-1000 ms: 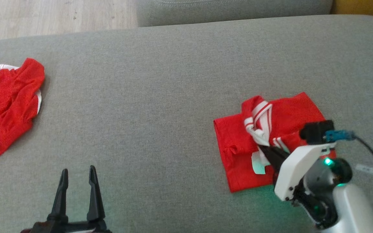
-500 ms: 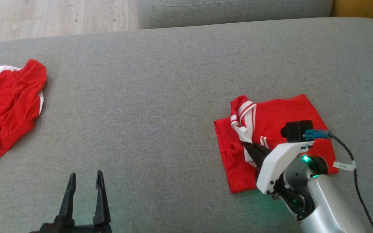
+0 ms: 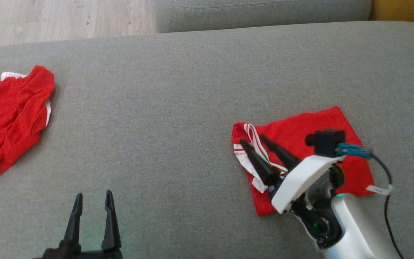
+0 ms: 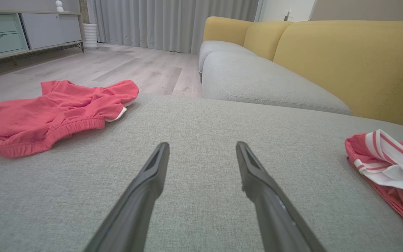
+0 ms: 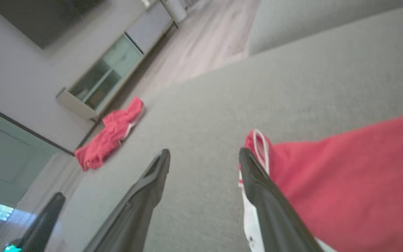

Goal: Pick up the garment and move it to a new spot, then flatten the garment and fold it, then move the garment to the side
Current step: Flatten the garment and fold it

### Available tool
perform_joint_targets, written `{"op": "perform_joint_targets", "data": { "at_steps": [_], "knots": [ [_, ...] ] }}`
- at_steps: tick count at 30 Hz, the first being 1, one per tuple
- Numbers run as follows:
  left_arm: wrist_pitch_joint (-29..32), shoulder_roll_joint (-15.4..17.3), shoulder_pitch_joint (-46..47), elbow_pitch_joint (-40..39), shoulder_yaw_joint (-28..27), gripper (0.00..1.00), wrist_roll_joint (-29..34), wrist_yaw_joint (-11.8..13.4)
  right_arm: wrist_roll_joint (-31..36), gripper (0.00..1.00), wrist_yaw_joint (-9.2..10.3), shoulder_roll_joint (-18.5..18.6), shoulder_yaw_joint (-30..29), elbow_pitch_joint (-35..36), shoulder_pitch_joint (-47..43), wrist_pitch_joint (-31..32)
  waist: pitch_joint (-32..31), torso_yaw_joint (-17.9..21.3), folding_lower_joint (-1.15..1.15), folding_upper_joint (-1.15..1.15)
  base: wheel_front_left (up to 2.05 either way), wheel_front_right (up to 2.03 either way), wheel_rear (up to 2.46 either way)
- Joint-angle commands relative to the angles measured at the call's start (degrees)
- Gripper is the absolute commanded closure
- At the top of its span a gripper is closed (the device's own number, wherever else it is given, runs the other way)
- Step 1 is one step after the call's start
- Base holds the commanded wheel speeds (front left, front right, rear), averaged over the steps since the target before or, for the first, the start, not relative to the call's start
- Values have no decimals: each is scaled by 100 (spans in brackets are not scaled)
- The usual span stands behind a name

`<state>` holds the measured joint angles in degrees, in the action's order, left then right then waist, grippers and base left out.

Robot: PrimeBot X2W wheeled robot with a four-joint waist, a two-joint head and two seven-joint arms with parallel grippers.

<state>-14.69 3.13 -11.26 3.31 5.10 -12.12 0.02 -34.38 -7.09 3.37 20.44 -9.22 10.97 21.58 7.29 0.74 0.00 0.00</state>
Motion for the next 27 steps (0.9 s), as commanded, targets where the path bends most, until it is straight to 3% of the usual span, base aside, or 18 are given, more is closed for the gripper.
{"op": "perform_joint_targets", "data": {
  "at_steps": [1, 4, 8, 12, 17, 21, 24, 25, 27],
  "knots": [
    [-30, -25, 45, -153, -230, 0, -35, 25, -157, 0, -40, -49, 102, 491, 42, -202, -1, 12, 0, 0, 0, 0, 0],
    [-30, -25, 32, -177, -257, 0, -46, 36, 21, 0, -40, -49, -80, 1054, -150, -485, 2, 49, 0, 0, 0, 0, 0],
    [-30, -25, 16, -203, -306, 0, -48, 37, 1468, 0, -40, 0, -672, 1522, -376, -876, -33, 112, 0, 0, 0, 0, 0],
    [-30, -25, -9, -247, -379, 0, -25, 30, 2392, 0, -40, 95, -1281, 1684, -771, -1429, -145, 131, 0, 0, 0, 0, 0],
    [-30, -25, -117, -254, -443, 0, 41, -17, 3599, 0, -40, 224, -1836, 1197, -1352, -2588, -410, 128, 0, 0, 0, 0, 0],
    [-30, -25, -235, -250, -481, 0, 12, 8, 3819, 0, -40, 52, -2030, 741, -1574, -3136, -556, 132, 0, 0, 0, 0, 0],
    [-30, -25, -282, -252, -486, 0, -6, 15, 3847, 1, -40, -9, -1853, 458, -1511, -3278, -590, 134, 0, 0, 0, 0, 0],
    [-30, -25, -288, -250, -477, 0, -10, 11, 3833, 38, -40, -19, -1728, 346, -1454, -3276, -587, 129, 0, 0, 0, 0, 0],
    [-30, -25, -273, -246, -449, 0, -6, -3, 3804, 99, -40, -33, -1490, 72, -1274, -3215, -553, 99, 0, 0, 0, 0, 0]
  ]
}}
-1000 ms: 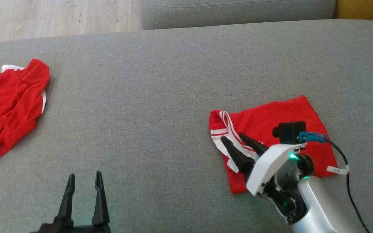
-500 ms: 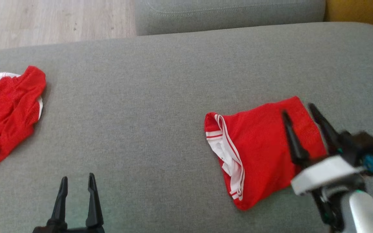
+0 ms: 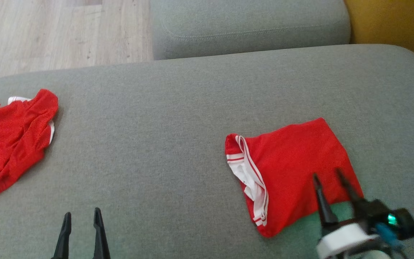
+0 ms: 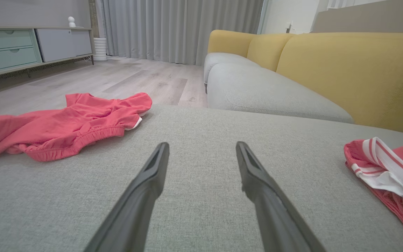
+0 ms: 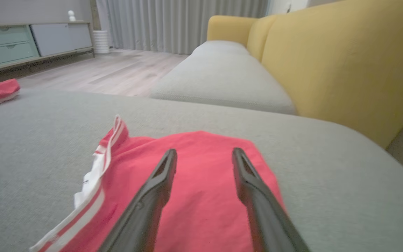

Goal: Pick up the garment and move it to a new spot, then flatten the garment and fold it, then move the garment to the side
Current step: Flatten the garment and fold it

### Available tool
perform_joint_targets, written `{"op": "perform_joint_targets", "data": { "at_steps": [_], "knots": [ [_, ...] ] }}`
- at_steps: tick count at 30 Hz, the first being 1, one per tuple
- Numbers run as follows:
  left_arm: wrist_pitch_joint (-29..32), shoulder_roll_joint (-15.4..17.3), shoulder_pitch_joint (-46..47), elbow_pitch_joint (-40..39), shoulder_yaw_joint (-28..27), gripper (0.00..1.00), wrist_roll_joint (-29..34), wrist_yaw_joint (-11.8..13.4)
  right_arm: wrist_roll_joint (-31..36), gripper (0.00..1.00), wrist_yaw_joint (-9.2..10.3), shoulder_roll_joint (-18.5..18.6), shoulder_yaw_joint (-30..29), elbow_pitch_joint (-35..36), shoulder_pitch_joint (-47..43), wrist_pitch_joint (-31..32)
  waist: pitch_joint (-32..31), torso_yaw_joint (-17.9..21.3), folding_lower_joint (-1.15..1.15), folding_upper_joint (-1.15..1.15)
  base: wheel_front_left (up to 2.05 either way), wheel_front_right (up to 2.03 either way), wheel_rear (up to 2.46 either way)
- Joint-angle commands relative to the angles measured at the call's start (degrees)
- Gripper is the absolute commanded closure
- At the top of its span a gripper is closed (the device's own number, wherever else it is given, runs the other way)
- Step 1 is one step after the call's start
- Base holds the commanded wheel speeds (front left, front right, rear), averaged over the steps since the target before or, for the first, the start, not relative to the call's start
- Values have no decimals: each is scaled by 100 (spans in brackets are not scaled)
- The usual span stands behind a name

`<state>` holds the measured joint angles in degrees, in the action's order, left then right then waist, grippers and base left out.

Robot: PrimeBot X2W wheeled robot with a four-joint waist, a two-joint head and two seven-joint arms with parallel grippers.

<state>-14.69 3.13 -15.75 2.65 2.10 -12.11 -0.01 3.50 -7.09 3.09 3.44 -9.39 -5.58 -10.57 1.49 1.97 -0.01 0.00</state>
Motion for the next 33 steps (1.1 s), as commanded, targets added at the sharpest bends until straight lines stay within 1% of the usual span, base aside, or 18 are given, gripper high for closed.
{"op": "perform_joint_targets", "data": {
  "at_steps": [1, 3, 4, 7, 11, 15, 18, 24, 27, 33],
  "knots": [
    [-30, -25, 200, -176, -128, 0, -1, -13, 58, 100, -40, -9, 347, -77, 498, 49, 61, -55, 1, 0, 0, 0, 0],
    [-30, -25, 265, -182, -103, 0, 4, -31, 2, 100, -40, -16, 555, -448, 772, 107, 144, -120, 1, 0, 0, 0, 0],
    [-30, -25, 265, -182, -103, 0, 4, -31, 2, 100, -40, -16, 555, -448, 772, 107, 144, -120, 1, 0, 0, 0, 0],
    [-30, -25, 333, -186, -83, 0, 0, -36, -94, 100, -40, -19, 883, -1138, 1243, 138, 262, -213, 1, 0, 0, 0, 0],
    [-30, -25, 393, -142, -15, 0, 9, -24, -159, 100, -40, -20, 1129, -1991, 1790, 92, 373, -382, 1, 0, 0, 0, 0],
    [-30, -25, 451, -122, 6, 0, 6, -18, -283, 100, -40, -20, 1471, -2545, 2151, 57, 440, -527, 1, 0, 0, 0, 0],
    [-30, -25, 496, -112, 25, 0, -5, -5, -398, 100, -40, -21, 1733, -2817, 2324, 86, 477, -591, 1, 0, 0, 0, 0],
    [-30, -25, 549, -105, 84, 0, -20, 7, -766, 100, -40, -21, 2205, -3122, 2542, 163, 537, -664, 1, 0, 0, 0, 0],
    [-30, -25, 592, -85, 132, 0, -35, 19, -841, 100, -40, -21, 2349, -3285, 2624, 227, 559, -699, 1, 0, 0, 0, 0],
    [-30, -25, 612, -58, 152, 0, -82, 46, -987, 100, -40, -21, 2613, -3349, 2701, 94, 533, -704, 1, 0, 0, 0, 0]
  ]
}}
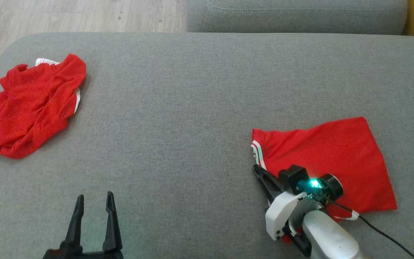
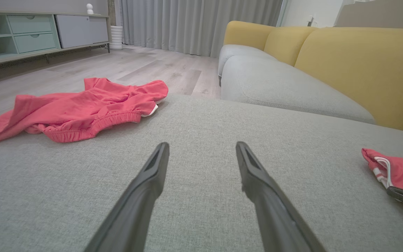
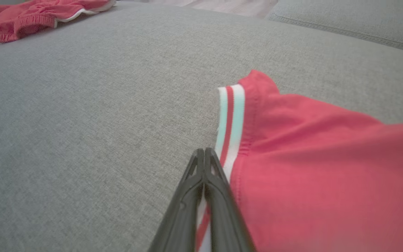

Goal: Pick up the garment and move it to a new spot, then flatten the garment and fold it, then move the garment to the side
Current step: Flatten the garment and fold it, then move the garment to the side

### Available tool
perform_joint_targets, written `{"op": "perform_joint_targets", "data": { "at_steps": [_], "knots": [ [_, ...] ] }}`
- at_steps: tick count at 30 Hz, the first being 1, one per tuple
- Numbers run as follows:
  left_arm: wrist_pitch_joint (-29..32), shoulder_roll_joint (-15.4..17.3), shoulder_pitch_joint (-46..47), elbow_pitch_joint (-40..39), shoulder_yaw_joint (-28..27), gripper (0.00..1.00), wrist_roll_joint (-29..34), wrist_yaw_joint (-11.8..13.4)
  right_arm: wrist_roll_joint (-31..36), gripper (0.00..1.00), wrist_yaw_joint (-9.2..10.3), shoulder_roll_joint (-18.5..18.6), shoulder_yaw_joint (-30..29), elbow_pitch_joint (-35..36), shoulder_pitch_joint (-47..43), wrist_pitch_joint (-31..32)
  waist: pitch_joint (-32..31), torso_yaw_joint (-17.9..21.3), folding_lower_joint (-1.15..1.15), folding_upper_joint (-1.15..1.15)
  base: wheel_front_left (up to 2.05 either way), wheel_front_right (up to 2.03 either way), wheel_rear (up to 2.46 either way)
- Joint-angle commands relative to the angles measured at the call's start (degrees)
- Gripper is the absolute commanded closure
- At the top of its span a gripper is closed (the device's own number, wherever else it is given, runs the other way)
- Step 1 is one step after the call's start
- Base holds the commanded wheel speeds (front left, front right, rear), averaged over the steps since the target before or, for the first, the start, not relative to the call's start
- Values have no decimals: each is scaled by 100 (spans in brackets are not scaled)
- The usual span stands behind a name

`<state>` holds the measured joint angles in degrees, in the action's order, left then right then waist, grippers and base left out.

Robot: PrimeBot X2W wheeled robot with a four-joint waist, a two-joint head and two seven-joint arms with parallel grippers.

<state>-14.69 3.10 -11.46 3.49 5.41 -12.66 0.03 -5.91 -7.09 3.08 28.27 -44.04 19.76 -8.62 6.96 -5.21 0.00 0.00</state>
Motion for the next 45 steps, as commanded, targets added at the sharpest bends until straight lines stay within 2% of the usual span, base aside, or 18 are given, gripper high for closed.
{"op": "perform_joint_targets", "data": {
  "at_steps": [1, 5, 9, 11, 12, 19, 24, 29, 35, 45],
  "knots": [
    [-30, -23, 173, -140, -186, 0, -34, 51, -69, 100, -40, -20, 165, 131, 171, -137, -28, 30, 0, 0, 0, 0, 0],
    [-30, -23, 127, -155, -201, 0, -60, 81, -171, 100, -40, -20, 176, 294, 162, -306, -116, 132, 0, 0, 0, 0, 0],
    [-30, -23, 53, -174, -251, 0, -61, 112, -101, 98, -40, -20, -127, 645, 71, -469, -251, 281, 0, 0, 0, 0, 0],
    [-30, -23, -17, -162, -295, 0, -52, 111, 47, 16, -40, -20, -409, 905, -39, -546, -357, 362, 0, 0, 0, 0, 0],
    [-30, -23, -61, -149, -312, 0, -40, 104, 135, 0, -40, -20, -572, 1041, -124, -571, -417, 399, 0, 0, 0, 0, 0],
    [-30, -23, -296, -18, -406, 0, 69, 39, 595, 0, -40, -16, -1562, 2021, -799, -631, -695, 561, 0, 0, 0, 0, 0],
    [-30, -23, -387, 106, -499, 0, 148, -61, 596, 0, -40, 116, -2169, 2813, -1457, -636, -813, 623, 0, 0, 0, 0, 0],
    [-30, -23, -432, 333, -555, 0, 233, -262, 552, 0, -40, 136, -2662, 3130, -2102, -637, -896, 635, 0, 0, 0, 0, 0],
    [-30, -23, -439, 540, -588, 0, 244, -407, 508, 0, -40, 77, -2771, 3106, -2488, -637, -945, 700, 0, 0, 0, 0, 0],
    [-30, -23, -426, 636, -588, 0, 234, -480, 480, 0, -40, 24, -2782, 3108, -2503, -637, -928, 694, 0, 0, 0, 0, 0]
  ]
}}
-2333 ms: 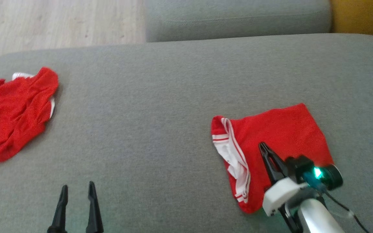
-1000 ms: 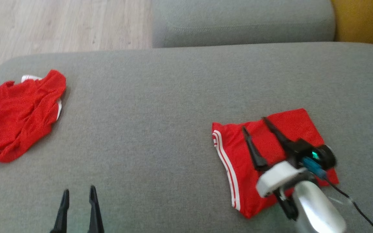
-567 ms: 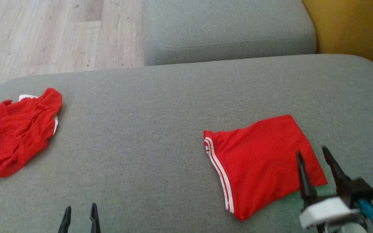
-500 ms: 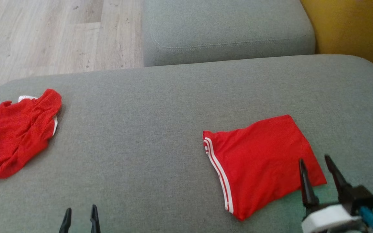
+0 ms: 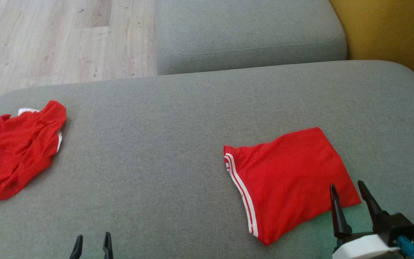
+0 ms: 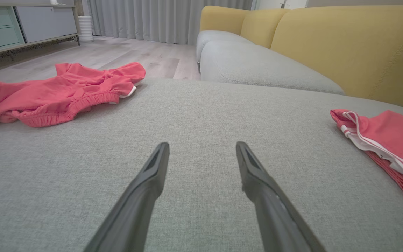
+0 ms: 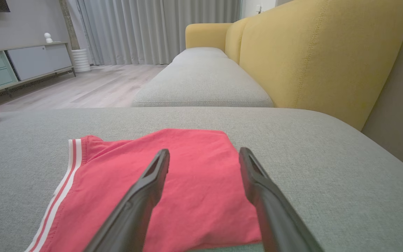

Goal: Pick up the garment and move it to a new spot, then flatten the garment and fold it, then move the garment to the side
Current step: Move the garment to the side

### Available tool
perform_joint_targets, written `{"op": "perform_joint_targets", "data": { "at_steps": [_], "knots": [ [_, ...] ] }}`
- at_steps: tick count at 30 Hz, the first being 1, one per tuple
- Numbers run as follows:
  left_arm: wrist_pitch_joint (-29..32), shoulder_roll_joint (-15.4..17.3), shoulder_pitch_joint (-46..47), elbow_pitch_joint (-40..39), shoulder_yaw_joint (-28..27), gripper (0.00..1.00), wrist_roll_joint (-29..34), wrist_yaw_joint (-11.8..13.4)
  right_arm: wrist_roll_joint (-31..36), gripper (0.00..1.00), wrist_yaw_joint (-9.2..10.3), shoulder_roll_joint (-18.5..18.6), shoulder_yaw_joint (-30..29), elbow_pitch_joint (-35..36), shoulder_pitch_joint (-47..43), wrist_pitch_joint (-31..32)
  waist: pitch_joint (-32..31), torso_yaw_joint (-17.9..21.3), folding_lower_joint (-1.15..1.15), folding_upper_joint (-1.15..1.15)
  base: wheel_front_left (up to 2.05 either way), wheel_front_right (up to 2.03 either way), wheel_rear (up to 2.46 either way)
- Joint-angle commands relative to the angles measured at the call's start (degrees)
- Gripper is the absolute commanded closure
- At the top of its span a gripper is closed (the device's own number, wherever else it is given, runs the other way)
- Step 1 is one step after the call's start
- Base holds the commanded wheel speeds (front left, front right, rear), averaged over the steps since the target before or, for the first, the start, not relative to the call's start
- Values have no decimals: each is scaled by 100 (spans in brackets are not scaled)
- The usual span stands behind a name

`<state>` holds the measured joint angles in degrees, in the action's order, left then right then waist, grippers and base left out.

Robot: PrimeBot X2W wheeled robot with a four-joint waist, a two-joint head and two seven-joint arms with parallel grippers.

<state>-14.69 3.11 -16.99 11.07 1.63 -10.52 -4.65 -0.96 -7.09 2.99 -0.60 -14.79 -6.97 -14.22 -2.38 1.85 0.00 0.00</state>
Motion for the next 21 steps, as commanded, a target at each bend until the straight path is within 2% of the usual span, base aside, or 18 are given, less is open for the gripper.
{"op": "perform_joint_targets", "data": {
  "at_steps": [1, 4, 10, 14, 15, 21],
  "knots": [
    [-30, -24, 132, -117, -207, 0, 18, -16, -10, 0, -40, 30, 98, 186, 178, -77, 9, -21, 0, 0, 0, 0, 0],
    [-30, -24, 150, -107, -199, 0, 2, -21, 3, 0, -40, 23, 109, 178, 215, -77, 28, -64, 0, 0, 0, 0, 0],
    [-30, -24, 159, -130, -168, 0, -17, -12, -436, 0, -40, 106, 98, -18, 619, -37, 111, -99, 0, 0, 0, 0, 0],
    [-30, -24, 225, -134, -120, 0, -3, -21, -787, 0, -40, 453, 28, -319, 1154, 684, 223, -158, 0, 0, 0, 0, 0],
    [-30, -24, 225, -134, -120, 0, -3, -21, -787, 0, -40, 453, 28, -319, 1154, 684, 223, -158, 0, 0, 0, 0, 0],
    [-30, -24, 357, -108, -30, 0, -4, -42, -1356, 0, -40, 1125, 209, -822, 1932, 1862, 458, -326, 0, 0, 0, 0, 0]
  ]
}}
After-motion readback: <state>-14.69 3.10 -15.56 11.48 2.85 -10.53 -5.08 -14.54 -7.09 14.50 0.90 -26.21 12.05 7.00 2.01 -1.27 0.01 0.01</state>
